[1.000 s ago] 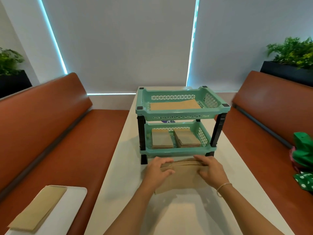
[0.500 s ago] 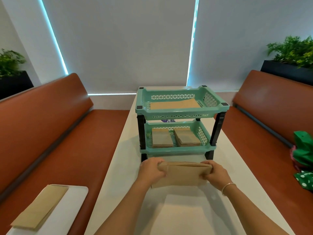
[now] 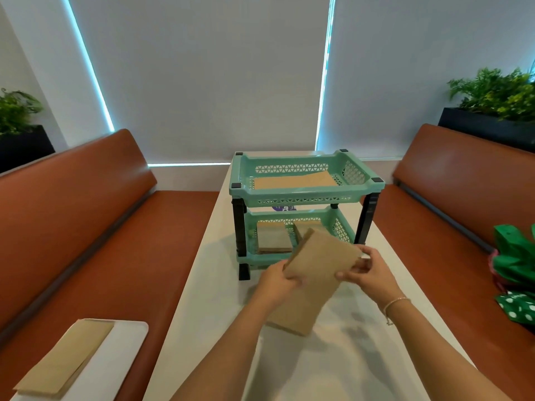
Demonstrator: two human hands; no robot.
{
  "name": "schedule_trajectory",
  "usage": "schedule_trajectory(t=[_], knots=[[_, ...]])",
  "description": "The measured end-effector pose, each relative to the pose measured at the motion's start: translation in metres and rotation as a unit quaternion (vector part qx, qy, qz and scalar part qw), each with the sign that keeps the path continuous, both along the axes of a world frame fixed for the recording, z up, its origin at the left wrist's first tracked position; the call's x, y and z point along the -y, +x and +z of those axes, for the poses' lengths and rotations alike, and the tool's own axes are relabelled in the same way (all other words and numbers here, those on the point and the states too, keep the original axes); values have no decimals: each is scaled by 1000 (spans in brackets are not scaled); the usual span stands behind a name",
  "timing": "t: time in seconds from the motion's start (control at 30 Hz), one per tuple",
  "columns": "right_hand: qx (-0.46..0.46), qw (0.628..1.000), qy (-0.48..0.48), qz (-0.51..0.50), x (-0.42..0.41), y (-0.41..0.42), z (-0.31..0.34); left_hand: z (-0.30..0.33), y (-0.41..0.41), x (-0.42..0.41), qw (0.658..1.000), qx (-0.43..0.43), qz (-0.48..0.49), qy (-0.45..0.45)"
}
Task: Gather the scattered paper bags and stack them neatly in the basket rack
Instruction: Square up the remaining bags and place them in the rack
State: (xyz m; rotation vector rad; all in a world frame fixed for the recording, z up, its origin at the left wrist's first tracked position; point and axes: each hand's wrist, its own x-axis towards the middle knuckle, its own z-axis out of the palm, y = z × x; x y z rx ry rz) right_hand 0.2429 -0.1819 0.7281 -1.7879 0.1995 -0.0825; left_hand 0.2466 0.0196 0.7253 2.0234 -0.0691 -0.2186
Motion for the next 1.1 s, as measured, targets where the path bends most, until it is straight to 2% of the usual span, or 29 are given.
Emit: schedule_trajectory(t=[0.1,0.17,0.27,0.37,0.47,0.57,0.73,0.8,0.9,1.0,1.1], knots=[[-120,984,35,129,-5,-11,-23,-5,-6,4,979,-82,60,-178],[-162,970,8,182,-16,-19,-39,-12,-10,9,964,-106,97,-221],[-151,977,-74,134,-29,-21,-58,-23,-15,12,964,-106,127,-209],[-115,980,-144,71,-34,-22,-66,-28,-14,12,958,-91,128,-239],[-70,988,-130,40,-38,-26,-63,-26,-10,12,961,-59,118,-241],[-68,990,-122,33,-41,-27,-61,-26,-10,12,960,-45,116,-252],[-107,988,-107,24,-52,-29,-66,-51,-19,12,974,-102,89,-180],[-104,991,-83,6,-54,-30,-66,-58,-21,16,980,-99,86,-149],[-103,987,-124,-2,-52,-28,-61,-56,-21,19,990,-80,85,-81],[-96,983,-157,1,-50,-23,-57,-52,-20,17,993,-41,87,-73],[-110,979,-168,24,-47,-22,-63,-56,-22,13,994,-49,80,-50]])
